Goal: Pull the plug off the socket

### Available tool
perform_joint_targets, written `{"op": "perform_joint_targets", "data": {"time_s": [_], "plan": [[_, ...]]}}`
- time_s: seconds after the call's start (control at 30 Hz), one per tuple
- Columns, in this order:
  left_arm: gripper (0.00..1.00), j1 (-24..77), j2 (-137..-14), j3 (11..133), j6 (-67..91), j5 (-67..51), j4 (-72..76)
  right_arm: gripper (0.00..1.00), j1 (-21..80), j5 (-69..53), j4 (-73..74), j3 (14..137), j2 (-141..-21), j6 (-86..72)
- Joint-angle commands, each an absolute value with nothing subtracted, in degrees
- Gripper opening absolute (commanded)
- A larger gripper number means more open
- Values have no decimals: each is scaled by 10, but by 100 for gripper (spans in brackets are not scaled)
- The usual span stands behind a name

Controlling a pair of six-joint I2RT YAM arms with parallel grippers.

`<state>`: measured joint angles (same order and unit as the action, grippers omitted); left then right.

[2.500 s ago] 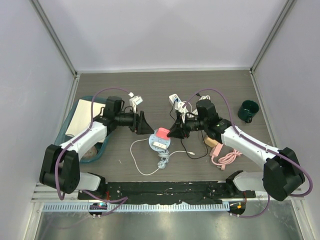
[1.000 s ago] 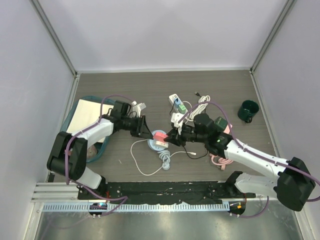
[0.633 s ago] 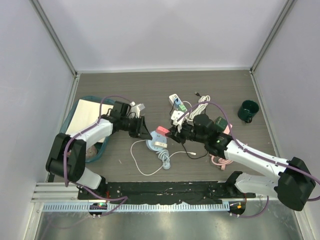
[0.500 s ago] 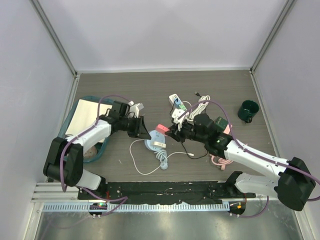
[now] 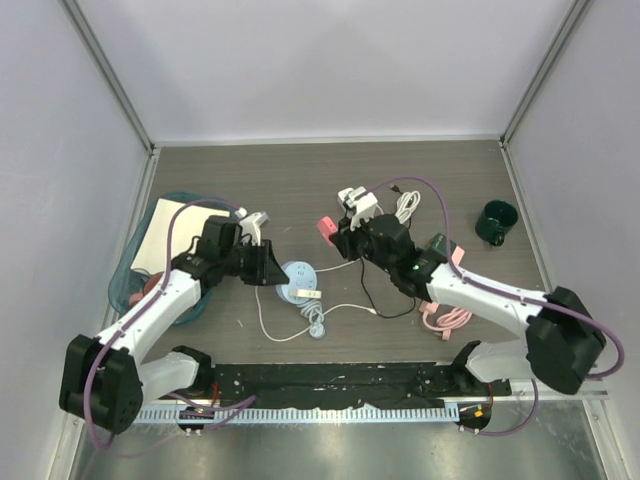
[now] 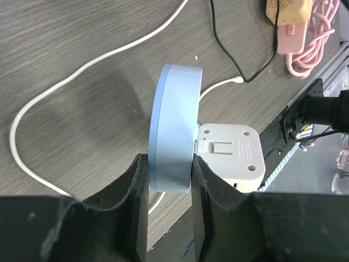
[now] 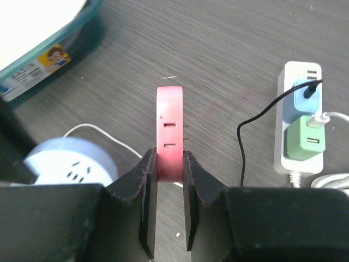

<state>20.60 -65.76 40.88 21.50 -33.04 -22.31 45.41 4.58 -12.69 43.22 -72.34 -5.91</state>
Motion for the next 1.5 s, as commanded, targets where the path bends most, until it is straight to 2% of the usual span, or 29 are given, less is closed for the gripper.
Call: {"op": "perform_joint_targets", "data": {"time_s": [0.0, 0.27, 0.63, 0.93, 1.03, 1.17, 1.37, 1.4, 1.47], "plan": [[0, 205, -611, 390, 234, -324, -208, 1, 454, 115, -122, 489, -789, -158], [0, 205, -548, 373, 248, -323, -223, 1, 447, 110, -137, 584, -939, -247], [0, 215, -547, 365, 234, -325, -217, 5, 427, -75, -265, 663, -1092, -361], [0, 220, -553, 366, 234, -328, -216, 9, 422, -55, -251, 673, -1147, -404], [0, 220, -554, 366, 235, -325, -217, 16, 419, -47, -246, 671, -1150, -403], [0, 220, -559, 365, 241, -312, -217, 30, 413, -20, -222, 671, -1141, -395], [0, 221, -570, 367, 247, -299, -220, 42, 399, 22, -152, 673, -1104, -360], [0, 221, -575, 367, 247, -298, -222, 51, 398, 27, -146, 669, -1097, -354], [0, 220, -581, 369, 247, -298, -223, 56, 396, 40, -138, 659, -1073, -334]]}}
